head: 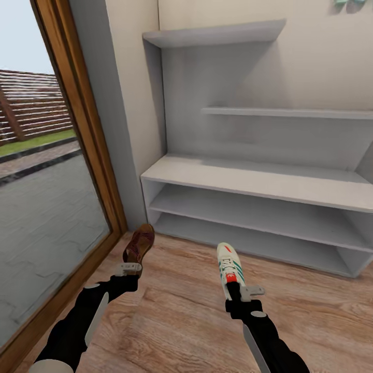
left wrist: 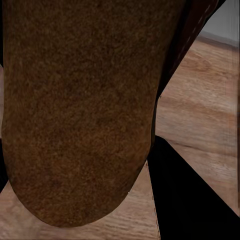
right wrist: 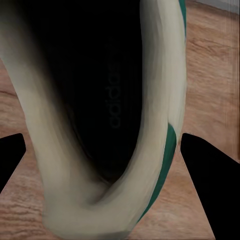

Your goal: Pick up the two gym shoes and the two sandals from the corridor floor and place them onto the hallstand (shoe rack) in the corridor, making sure they are on the rack and not on the floor. Arrange them so the two gym shoes are next to each other and the two sandals are next to each other.

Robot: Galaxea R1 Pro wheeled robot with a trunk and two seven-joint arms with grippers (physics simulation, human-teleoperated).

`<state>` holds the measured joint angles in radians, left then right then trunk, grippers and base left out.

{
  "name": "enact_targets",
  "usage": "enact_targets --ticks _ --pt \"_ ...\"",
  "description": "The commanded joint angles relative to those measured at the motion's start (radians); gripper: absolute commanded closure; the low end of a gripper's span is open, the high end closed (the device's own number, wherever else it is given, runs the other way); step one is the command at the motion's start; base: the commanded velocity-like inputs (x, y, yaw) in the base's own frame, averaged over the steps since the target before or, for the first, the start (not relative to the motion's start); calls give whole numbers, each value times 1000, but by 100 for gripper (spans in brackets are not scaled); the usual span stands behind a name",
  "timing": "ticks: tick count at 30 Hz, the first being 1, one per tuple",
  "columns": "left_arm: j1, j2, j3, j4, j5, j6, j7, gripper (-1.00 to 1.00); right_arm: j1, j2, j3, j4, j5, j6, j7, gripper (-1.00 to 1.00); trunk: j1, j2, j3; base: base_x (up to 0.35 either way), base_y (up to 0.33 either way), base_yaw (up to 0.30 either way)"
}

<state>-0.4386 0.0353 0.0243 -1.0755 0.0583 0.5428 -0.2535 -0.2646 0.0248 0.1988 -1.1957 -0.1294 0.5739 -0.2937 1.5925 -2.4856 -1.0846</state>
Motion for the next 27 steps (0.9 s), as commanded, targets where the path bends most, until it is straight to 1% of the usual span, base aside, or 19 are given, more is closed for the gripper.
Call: enact_targets --ticks 1,14,21,27 --pt "0 0 2 -1 4 7 -6 100 -1 0 2 -1 -10 3 -10 100 0 0 -1 0 15 -266" --pt "0 0 2 -1 5 7 -6 100 -1 0 2 -1 -10 3 -10 100 0 0 -1 0 10 -266" --pt "0 0 2 -1 4 6 -6 100 -1 0 2 -1 -10 3 -10 100 0 0 -1 0 207 -266" --pt "0 0 2 -1 4 6 -6 100 -1 0 2 -1 -10 3 -10 100 0 0 -1 0 60 -251"
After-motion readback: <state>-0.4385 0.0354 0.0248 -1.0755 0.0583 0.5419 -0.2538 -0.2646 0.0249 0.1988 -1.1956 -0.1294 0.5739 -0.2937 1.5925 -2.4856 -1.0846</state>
